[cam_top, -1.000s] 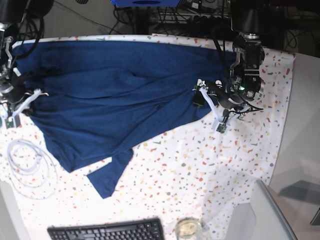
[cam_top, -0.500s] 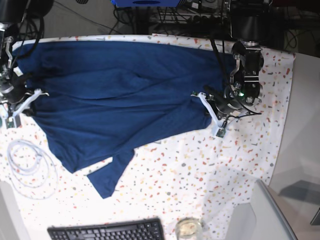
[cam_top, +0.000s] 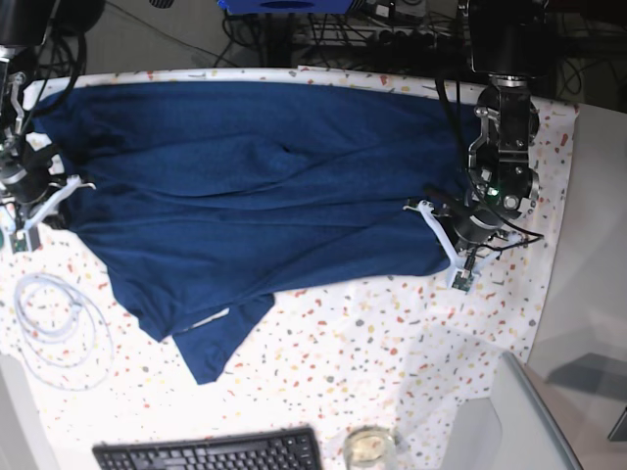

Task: Layout the t-shirt on the table in an organized manner, then fold the t-shirt properly
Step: 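Drag the shirt side with the left gripper outward to flatten it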

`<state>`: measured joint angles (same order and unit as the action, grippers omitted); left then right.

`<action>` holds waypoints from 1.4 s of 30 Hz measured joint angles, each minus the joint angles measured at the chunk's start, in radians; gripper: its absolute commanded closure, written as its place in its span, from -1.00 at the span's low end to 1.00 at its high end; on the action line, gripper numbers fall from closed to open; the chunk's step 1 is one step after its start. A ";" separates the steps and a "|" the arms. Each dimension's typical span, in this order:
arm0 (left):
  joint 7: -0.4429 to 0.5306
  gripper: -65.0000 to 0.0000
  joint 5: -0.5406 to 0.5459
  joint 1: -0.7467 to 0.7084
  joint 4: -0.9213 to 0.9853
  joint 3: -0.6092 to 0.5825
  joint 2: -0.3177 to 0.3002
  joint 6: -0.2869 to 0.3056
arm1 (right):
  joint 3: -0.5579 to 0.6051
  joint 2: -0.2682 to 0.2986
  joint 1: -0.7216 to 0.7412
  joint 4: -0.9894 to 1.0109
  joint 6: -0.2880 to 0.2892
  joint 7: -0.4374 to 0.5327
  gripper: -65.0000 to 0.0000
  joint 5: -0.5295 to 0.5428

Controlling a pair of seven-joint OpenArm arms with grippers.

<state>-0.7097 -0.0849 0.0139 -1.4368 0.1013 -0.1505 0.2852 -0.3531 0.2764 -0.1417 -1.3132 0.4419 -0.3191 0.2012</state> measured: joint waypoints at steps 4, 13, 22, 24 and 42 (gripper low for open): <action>0.003 1.00 -0.077 0.013 0.007 0.000 0.010 0.002 | 0.000 0.000 0.000 0.000 0.000 0.000 1.00 0.000; 0.070 0.62 -0.258 0.052 0.116 0.000 0.009 0.000 | 0.000 0.000 0.002 0.000 0.000 0.000 1.00 0.000; 0.196 0.61 -0.433 0.111 0.274 0.013 0.029 -0.032 | 0.002 0.000 0.003 0.000 0.000 0.000 1.00 0.000; 0.195 0.61 -0.435 0.111 0.242 0.010 0.029 -0.069 | 0.002 0.000 0.002 0.000 0.000 0.000 1.00 0.000; 0.185 -0.79 -0.117 0.058 0.085 0.238 0.028 0.032 | 0.003 0.000 -0.003 0.000 0.000 0.001 1.00 -0.002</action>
<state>-0.5251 -0.2016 0.0715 -1.3518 0.3389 -0.1226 0.3172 -0.3504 0.2764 -0.1452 -1.3132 0.4419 -0.3183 0.1989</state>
